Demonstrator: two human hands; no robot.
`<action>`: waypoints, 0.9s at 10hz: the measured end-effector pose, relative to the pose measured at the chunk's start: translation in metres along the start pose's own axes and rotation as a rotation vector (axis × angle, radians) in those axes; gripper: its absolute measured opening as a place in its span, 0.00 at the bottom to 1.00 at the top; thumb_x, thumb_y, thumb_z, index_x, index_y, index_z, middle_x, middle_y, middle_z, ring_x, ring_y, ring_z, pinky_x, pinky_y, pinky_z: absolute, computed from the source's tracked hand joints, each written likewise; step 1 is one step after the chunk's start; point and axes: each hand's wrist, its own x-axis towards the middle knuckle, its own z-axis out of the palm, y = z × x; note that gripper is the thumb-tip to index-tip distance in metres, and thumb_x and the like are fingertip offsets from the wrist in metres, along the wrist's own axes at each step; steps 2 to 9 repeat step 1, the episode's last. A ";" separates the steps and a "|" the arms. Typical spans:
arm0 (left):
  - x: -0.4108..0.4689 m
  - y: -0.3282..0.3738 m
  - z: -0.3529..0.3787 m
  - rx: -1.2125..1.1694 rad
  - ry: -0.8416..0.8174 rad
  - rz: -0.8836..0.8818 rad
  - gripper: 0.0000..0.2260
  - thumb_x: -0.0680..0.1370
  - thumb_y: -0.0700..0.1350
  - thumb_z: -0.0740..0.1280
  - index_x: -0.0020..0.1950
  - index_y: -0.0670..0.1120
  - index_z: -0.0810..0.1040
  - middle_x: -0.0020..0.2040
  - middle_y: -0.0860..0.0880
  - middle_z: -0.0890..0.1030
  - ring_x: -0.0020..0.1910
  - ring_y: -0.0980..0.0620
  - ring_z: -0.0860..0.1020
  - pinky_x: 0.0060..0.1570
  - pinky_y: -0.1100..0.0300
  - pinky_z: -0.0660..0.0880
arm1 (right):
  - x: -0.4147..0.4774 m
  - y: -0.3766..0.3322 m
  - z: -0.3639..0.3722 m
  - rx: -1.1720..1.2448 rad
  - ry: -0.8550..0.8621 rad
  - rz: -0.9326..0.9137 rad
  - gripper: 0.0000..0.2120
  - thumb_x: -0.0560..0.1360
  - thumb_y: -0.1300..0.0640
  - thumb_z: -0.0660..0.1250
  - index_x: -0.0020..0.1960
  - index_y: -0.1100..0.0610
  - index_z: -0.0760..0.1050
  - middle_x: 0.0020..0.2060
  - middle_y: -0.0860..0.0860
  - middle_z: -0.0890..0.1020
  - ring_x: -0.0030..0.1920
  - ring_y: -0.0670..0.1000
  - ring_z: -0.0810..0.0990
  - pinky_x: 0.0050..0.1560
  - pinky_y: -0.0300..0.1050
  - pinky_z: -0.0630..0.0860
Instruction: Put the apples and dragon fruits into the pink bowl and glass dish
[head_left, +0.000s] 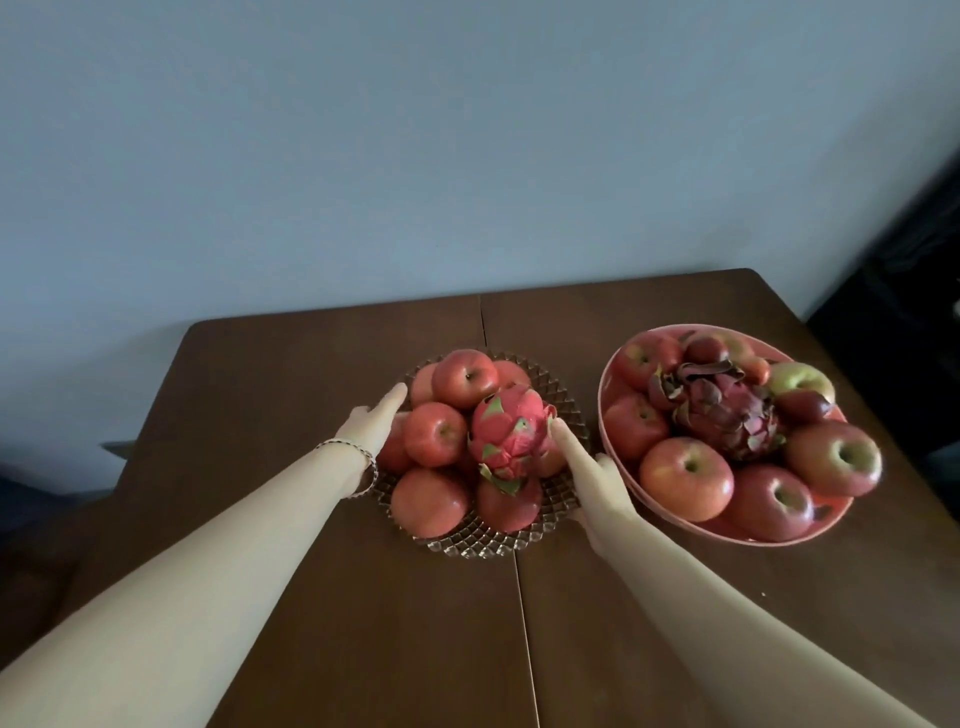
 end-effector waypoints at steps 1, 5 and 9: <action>-0.009 -0.011 -0.004 0.063 0.118 -0.014 0.31 0.76 0.61 0.55 0.71 0.40 0.64 0.68 0.39 0.70 0.64 0.38 0.71 0.65 0.49 0.68 | -0.018 -0.002 -0.006 -0.113 0.024 0.045 0.37 0.71 0.35 0.61 0.66 0.64 0.67 0.56 0.56 0.77 0.59 0.56 0.75 0.62 0.52 0.72; -0.009 -0.011 -0.004 0.063 0.118 -0.014 0.31 0.76 0.61 0.55 0.71 0.40 0.64 0.68 0.39 0.70 0.64 0.38 0.71 0.65 0.49 0.68 | -0.018 -0.002 -0.006 -0.113 0.024 0.045 0.37 0.71 0.35 0.61 0.66 0.64 0.67 0.56 0.56 0.77 0.59 0.56 0.75 0.62 0.52 0.72; -0.009 -0.011 -0.004 0.063 0.118 -0.014 0.31 0.76 0.61 0.55 0.71 0.40 0.64 0.68 0.39 0.70 0.64 0.38 0.71 0.65 0.49 0.68 | -0.018 -0.002 -0.006 -0.113 0.024 0.045 0.37 0.71 0.35 0.61 0.66 0.64 0.67 0.56 0.56 0.77 0.59 0.56 0.75 0.62 0.52 0.72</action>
